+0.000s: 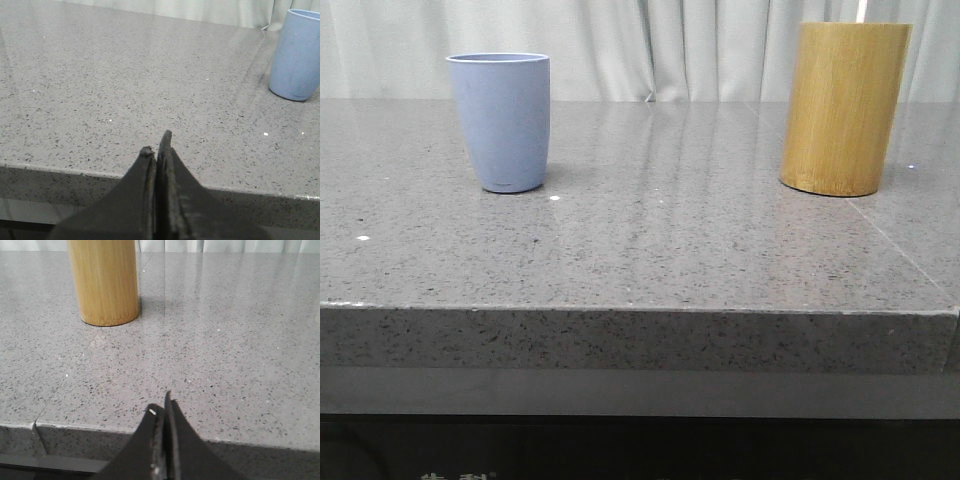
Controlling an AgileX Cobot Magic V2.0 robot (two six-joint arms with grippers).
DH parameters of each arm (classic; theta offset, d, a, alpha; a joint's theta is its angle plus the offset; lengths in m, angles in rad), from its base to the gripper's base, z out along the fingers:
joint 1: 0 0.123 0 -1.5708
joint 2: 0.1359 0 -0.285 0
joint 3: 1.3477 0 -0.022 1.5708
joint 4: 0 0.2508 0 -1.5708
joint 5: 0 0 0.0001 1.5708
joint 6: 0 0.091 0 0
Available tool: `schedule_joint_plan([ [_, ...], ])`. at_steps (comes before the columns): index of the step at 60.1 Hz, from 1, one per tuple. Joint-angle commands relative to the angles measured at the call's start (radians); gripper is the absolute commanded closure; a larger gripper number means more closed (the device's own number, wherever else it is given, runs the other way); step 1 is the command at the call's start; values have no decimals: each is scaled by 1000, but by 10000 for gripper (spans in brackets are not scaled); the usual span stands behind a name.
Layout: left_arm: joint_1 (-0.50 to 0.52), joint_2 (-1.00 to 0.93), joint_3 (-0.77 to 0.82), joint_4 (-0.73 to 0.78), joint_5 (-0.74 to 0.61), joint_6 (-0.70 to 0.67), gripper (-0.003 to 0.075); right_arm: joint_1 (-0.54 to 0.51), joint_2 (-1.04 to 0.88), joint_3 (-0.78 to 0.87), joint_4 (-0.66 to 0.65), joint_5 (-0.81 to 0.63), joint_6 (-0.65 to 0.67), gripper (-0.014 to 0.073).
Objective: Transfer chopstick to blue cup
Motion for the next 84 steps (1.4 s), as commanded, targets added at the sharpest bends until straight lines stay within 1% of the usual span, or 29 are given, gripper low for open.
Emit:
schedule_joint_plan([
  [1,-1,-25,6,-8,-84,-8,739,-1,-21,-5,5,-78,-2,662],
  [29,-1,-25,6,-8,-95,-8,739,-1,-21,-5,5,-78,-2,662],
  [36,-1,-25,8,-10,-145,-8,739,-1,-21,-5,5,-91,-2,662],
  [47,-1,-25,-6,-10,-289,-8,739,-1,-21,-37,7,-178,-2,662],
  [52,-1,-23,-53,-6,-300,-8,739,-1,-21,-96,7,-167,-2,662],
  [56,-1,-16,-108,-3,-281,-8,739,-1,-19,-156,7,-145,-2,662],
  [60,-1,4,-179,6,-242,-8,739,-1,-9,-223,7,-123,-2,660],
  [64,-1,44,-261,36,-166,-6,739,-1,21,-295,7,-91,-2,659],
  [66,-1,84,-314,52,-121,-4,739,-1,54,-340,7,-69,-2,659],
  [72,-1,215,-427,62,-48,-1,739,-1,156,-441,7,-10,-2,659],
  [78,-1,346,-487,62,-40,-1,739,-1,283,-520,7,31,-2,659],
  [84,-1,477,-522,62,-80,-1,739,-1,396,-572,7,30,-2,659],
])
